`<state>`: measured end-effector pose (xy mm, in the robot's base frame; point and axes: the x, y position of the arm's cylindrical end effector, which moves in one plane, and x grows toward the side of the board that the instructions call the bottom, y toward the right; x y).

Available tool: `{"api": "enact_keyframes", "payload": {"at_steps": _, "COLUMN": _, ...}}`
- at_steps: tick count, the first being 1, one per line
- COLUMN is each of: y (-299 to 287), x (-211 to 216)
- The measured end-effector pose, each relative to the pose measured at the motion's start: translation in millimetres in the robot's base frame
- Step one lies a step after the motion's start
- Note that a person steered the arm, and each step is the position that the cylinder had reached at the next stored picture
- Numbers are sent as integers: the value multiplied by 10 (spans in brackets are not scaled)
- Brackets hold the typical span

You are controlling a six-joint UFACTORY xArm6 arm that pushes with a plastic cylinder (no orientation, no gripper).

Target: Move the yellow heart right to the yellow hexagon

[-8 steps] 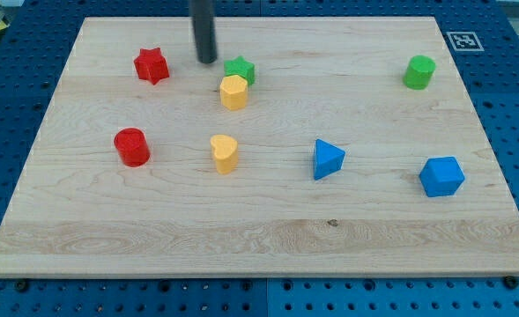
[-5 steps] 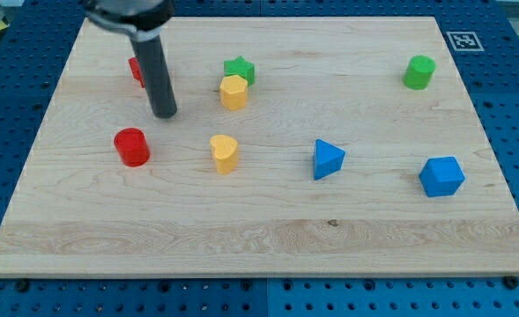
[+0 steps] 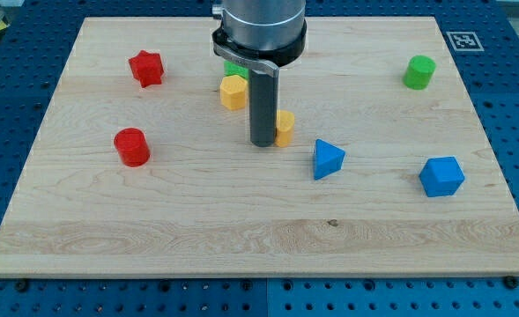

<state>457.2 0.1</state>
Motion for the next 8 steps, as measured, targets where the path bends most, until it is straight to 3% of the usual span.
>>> {"api": "enact_keyframes", "payload": {"at_steps": 1, "y": 118, "x": 43}}
{"api": "enact_keyframes", "payload": {"at_steps": 2, "y": 436, "x": -288}}
{"api": "enact_keyframes", "payload": {"at_steps": 3, "y": 452, "x": -308}}
{"api": "enact_keyframes", "payload": {"at_steps": 4, "y": 707, "x": -93}}
{"api": "enact_keyframes", "payload": {"at_steps": 5, "y": 1172, "x": -264}}
{"api": "enact_keyframes", "payload": {"at_steps": 6, "y": 1211, "x": -534}}
{"api": "enact_keyframes", "payload": {"at_steps": 8, "y": 744, "x": -563}}
